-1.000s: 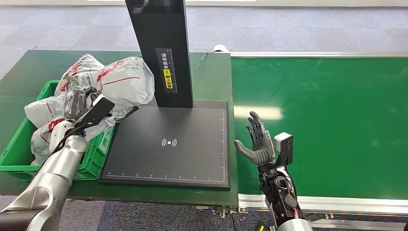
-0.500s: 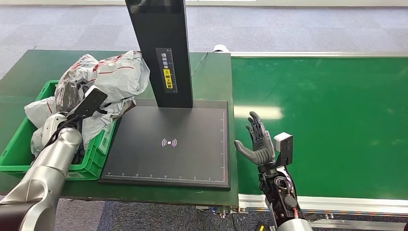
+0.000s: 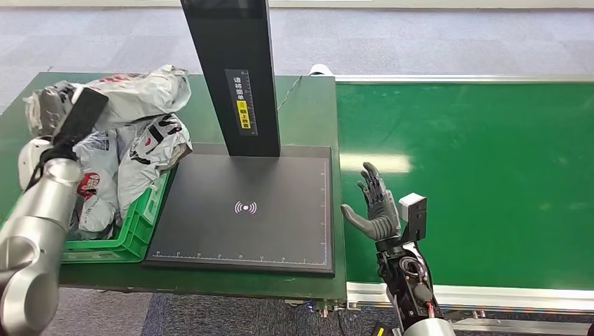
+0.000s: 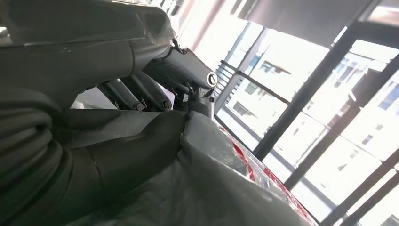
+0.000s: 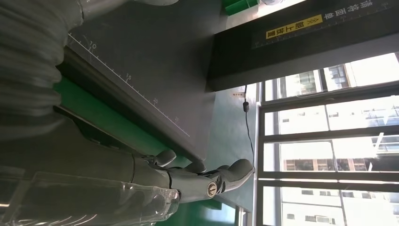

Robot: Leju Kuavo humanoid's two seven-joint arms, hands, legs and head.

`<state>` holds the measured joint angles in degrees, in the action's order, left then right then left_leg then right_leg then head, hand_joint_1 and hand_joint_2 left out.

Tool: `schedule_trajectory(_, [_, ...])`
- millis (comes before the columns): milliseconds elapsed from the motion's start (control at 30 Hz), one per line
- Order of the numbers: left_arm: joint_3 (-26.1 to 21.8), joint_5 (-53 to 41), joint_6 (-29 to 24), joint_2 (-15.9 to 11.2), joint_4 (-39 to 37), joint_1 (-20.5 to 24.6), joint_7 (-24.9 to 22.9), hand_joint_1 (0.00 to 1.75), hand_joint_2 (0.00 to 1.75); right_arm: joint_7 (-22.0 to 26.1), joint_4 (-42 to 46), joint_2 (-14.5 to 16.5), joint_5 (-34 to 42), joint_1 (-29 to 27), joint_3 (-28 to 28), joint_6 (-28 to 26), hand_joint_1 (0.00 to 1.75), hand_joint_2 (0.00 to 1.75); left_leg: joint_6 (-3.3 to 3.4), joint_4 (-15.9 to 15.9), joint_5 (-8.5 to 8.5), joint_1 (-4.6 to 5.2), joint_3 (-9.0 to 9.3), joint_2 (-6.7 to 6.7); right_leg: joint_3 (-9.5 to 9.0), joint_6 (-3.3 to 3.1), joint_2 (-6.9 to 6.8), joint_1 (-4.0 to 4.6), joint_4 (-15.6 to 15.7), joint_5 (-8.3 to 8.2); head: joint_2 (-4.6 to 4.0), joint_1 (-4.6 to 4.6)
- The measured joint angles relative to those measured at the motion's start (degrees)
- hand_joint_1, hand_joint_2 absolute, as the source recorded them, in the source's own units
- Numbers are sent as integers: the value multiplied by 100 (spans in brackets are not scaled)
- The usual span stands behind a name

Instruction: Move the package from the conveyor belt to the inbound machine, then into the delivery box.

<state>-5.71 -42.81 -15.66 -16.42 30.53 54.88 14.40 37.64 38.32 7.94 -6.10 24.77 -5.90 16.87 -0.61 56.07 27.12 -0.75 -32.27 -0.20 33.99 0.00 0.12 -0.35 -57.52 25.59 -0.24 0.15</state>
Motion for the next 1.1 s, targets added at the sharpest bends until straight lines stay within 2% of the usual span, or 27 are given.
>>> schedule_trajectory(133, [-120,-44,39,-135,-159,175,-52,175,175,31,25,-26,5,-115,0,0,0,175,0,0,0,1,-2,-1,0,0,-1,-1,0,1,0,1])
schedule_trajectory(467, [-379,-219,3,-350,-427,182,-175,175,175,-56,277,-40,-2,-411,-5,0,0,175,0,0,0,1,-7,-1,7,0,0,-1,0,1,0,0])
schedule_trajectory(1100, [-488,-261,-27,-421,-533,184,-225,175,175,-63,343,-40,-4,-440,-7,2,0,175,0,0,0,1,-8,4,7,0,2,-1,0,0,0,0])
